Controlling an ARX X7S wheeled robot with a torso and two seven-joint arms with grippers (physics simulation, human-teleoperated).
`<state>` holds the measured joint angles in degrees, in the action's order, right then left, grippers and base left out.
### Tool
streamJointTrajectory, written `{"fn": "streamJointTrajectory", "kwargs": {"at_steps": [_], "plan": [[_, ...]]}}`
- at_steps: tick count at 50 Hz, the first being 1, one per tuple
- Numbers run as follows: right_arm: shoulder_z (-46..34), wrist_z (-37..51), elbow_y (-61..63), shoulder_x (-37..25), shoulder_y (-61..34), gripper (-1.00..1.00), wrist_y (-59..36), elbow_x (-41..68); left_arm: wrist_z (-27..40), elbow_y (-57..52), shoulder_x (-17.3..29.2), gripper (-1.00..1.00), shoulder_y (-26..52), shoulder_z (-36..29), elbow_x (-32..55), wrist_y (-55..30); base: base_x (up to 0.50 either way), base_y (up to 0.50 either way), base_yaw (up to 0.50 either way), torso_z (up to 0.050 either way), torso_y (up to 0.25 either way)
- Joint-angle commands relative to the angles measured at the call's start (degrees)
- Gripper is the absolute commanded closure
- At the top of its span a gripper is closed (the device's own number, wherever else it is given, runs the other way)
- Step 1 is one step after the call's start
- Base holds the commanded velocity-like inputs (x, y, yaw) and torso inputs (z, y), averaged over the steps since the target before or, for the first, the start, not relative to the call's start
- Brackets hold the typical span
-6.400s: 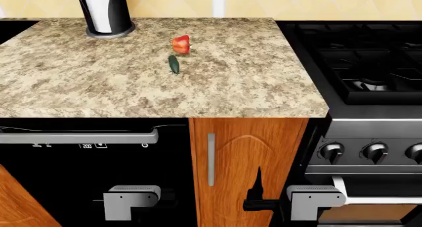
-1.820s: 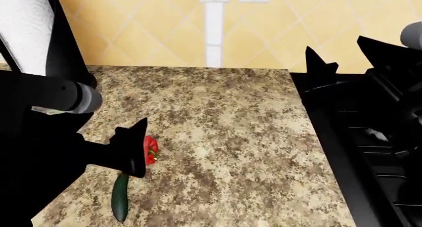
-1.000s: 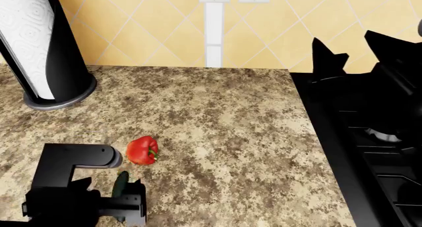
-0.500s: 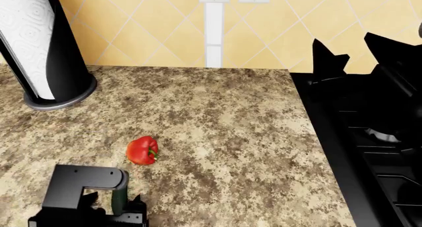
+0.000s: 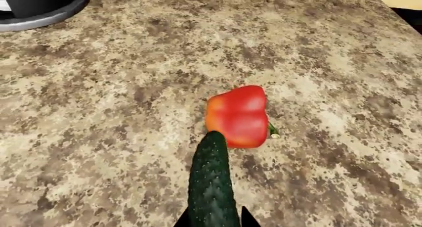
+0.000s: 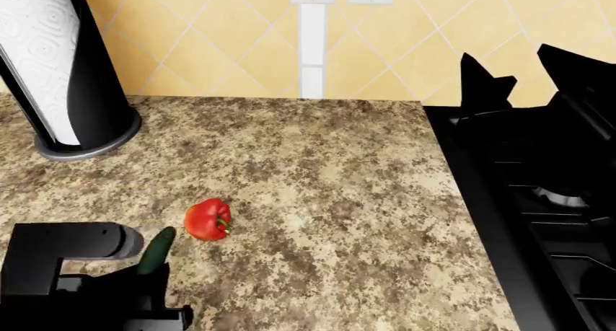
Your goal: Pick the pickle, bell pepper from the counter and place them in the cabinet. Then close the cabinet.
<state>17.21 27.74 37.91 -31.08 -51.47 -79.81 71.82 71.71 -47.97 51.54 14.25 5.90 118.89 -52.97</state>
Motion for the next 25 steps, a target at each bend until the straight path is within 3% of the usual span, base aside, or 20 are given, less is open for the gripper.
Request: {"fn": "streamJointTrajectory", "kwargs": {"at_steps": [1, 9, 18, 25], "plan": [[-0.8, 0.4, -0.4, -0.4, -0.5, -1.0, 0.7, 0.4, -0.2, -2.0, 7.3, 1.0, 0.6, 11.9, 9.9, 5.9, 0.0, 0.0, 0.0, 0.0, 0.0], [-1.1, 0.6, -0.5, -0.9, -0.5, -1.0, 1.2, 0.7, -6.8, -3.3, 11.4, 1.0, 8.4, 17.0, 11.2, 4.3, 0.0, 0.0, 0.0, 0.0, 0.0], [-1.1, 0.5, -0.7, -1.2, 0.1, -1.0, 2.2, 0.8, -15.2, 0.7, 17.7, 1.0, 21.4, 14.5, 16.2, 8.0, 0.0, 0.0, 0.0, 0.0, 0.0], [-1.3, 1.0, -0.9, -1.4, -0.2, -1.0, 2.4, 1.4, -21.3, 1.3, 19.6, 1.0, 31.6, 14.2, 18.5, 12.6, 0.0, 0.0, 0.0, 0.0, 0.0]]}}
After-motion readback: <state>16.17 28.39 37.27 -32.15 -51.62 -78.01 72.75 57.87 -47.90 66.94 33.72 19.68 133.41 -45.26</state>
